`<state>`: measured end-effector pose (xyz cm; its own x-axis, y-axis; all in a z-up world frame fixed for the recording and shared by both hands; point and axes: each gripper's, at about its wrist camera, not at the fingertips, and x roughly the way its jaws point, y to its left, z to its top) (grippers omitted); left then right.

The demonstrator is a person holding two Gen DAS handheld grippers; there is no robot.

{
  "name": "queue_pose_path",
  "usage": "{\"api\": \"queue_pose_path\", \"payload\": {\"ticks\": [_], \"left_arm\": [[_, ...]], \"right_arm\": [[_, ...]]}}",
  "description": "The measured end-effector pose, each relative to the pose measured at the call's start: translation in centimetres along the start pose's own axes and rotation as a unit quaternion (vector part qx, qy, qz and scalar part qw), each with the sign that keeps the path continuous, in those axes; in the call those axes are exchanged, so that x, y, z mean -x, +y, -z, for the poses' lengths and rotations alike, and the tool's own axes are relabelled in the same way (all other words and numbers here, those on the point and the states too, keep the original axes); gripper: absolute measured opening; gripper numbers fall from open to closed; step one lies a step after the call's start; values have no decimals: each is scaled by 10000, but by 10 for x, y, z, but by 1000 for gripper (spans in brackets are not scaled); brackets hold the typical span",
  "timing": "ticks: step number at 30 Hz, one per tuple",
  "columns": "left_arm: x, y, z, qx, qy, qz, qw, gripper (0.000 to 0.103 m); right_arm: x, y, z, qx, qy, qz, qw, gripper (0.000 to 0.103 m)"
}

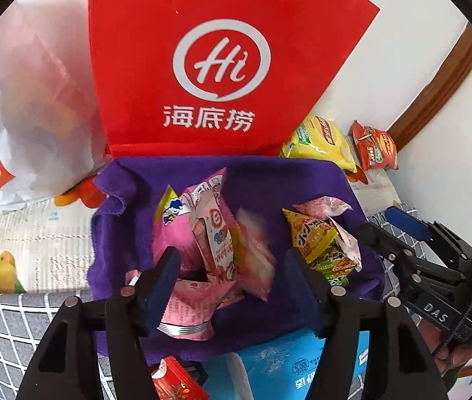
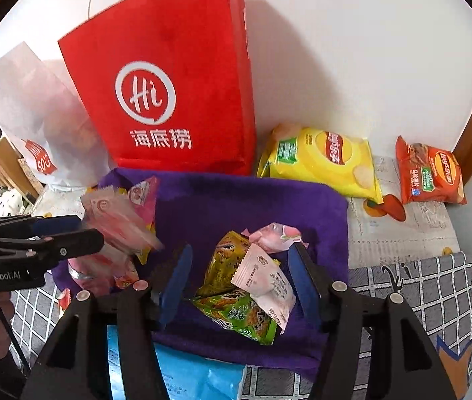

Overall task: Organize snacks
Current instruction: 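Open the right tool to drop the wowo packet while the left tool releases the lychee bag, then withdraw both open tools from the towel back toward the blue tissue pack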

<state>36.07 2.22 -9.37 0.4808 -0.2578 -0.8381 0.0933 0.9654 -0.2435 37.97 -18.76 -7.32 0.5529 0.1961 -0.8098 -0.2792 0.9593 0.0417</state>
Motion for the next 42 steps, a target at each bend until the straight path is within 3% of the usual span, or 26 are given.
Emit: {"api": "queue_pose_path", "payload": {"ticks": [12, 24, 29, 35, 42], "left_arm": [[27, -10, 2, -107, -224, 58, 9997, 65], [93, -44, 18, -571, -833, 343, 9943, 65], [116, -53, 32, -724, -918, 159, 9930, 65], [134, -36, 60, -701, -922, -73, 9932, 65], [136, -2, 97, -398, -711, -193, 9965, 65]], "right_arm": [[34, 9, -3, -115, -356, 218, 9991, 61], [99, 11, 38, -430, -678, 347, 9962, 61], [121, 22, 59, -329, -681, 602, 9953, 61], [128, 37, 87, -423, -528, 199, 9975, 61], [117, 65, 118, -213, -397, 318, 9985, 61]]}}
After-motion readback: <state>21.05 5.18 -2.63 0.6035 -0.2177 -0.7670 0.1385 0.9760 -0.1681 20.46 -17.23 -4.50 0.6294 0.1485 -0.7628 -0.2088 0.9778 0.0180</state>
